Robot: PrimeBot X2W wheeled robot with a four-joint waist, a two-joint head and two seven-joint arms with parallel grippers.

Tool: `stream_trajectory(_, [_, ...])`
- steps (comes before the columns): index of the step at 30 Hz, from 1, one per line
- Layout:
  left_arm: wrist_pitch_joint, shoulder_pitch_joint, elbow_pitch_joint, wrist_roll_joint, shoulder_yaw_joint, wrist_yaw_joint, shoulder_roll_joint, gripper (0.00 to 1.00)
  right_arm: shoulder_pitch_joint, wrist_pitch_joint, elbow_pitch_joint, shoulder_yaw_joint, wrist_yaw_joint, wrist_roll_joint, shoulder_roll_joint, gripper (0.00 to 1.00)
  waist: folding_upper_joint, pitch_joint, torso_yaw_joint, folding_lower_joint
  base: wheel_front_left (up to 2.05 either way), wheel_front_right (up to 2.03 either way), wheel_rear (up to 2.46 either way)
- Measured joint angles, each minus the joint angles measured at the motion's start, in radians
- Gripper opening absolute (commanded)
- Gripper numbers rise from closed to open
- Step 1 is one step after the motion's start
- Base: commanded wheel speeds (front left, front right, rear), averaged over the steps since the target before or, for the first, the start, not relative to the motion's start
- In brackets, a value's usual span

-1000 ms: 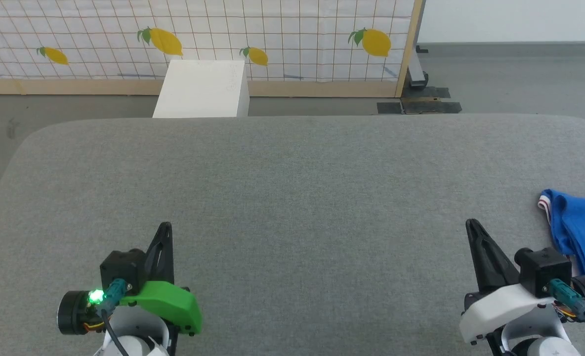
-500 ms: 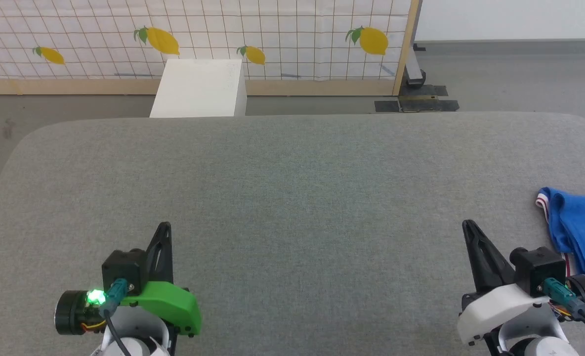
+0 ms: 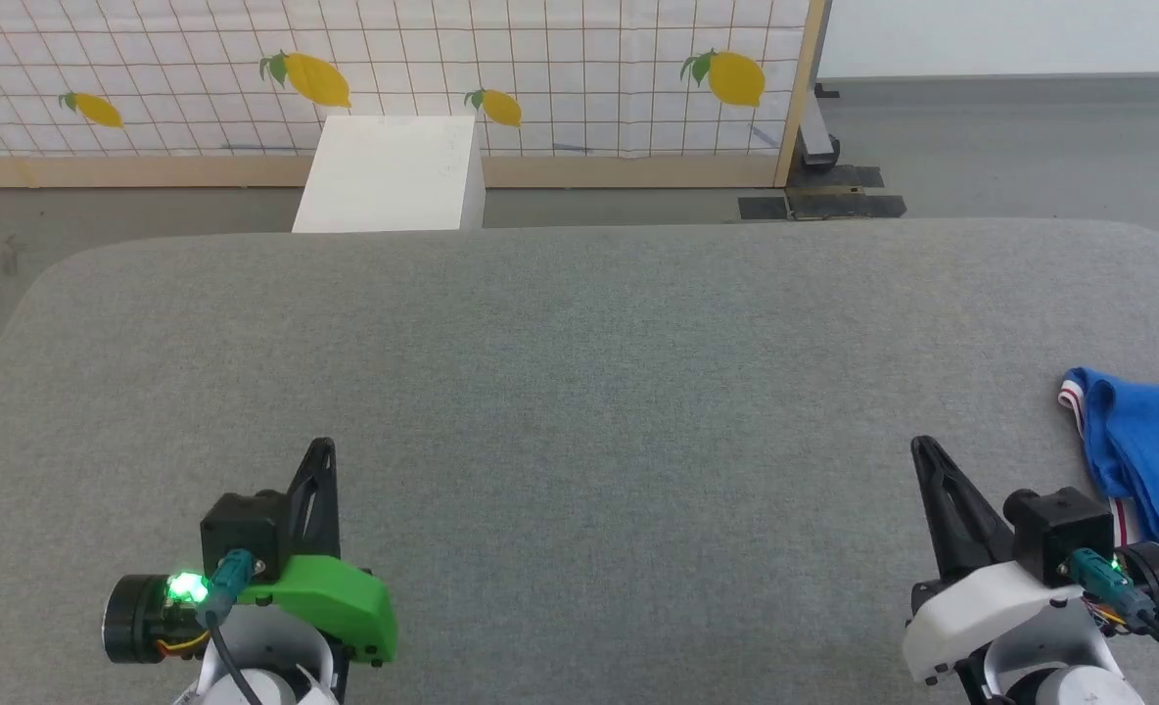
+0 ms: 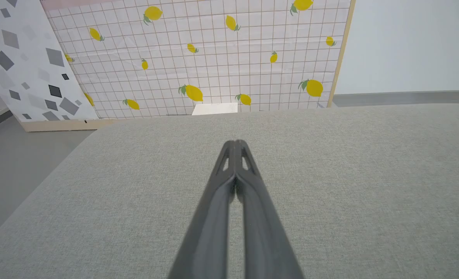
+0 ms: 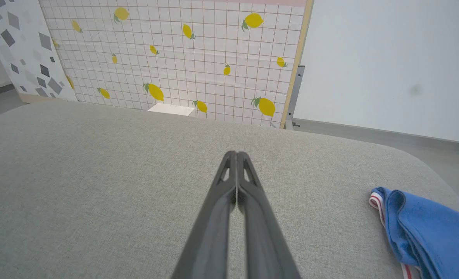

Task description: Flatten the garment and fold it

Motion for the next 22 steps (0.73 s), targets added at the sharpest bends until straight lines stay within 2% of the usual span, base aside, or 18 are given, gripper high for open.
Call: stream_trajectory(22, [0.0, 0.002, -0.002, 0.0, 0.001, 0.0, 0.0, 0.0, -0.002, 0.0, 0.0, 0.0, 0.0, -0.001, 0.0, 0.0, 0.0, 0.0, 0.0, 0.0, 0.0, 0.0, 0.0])
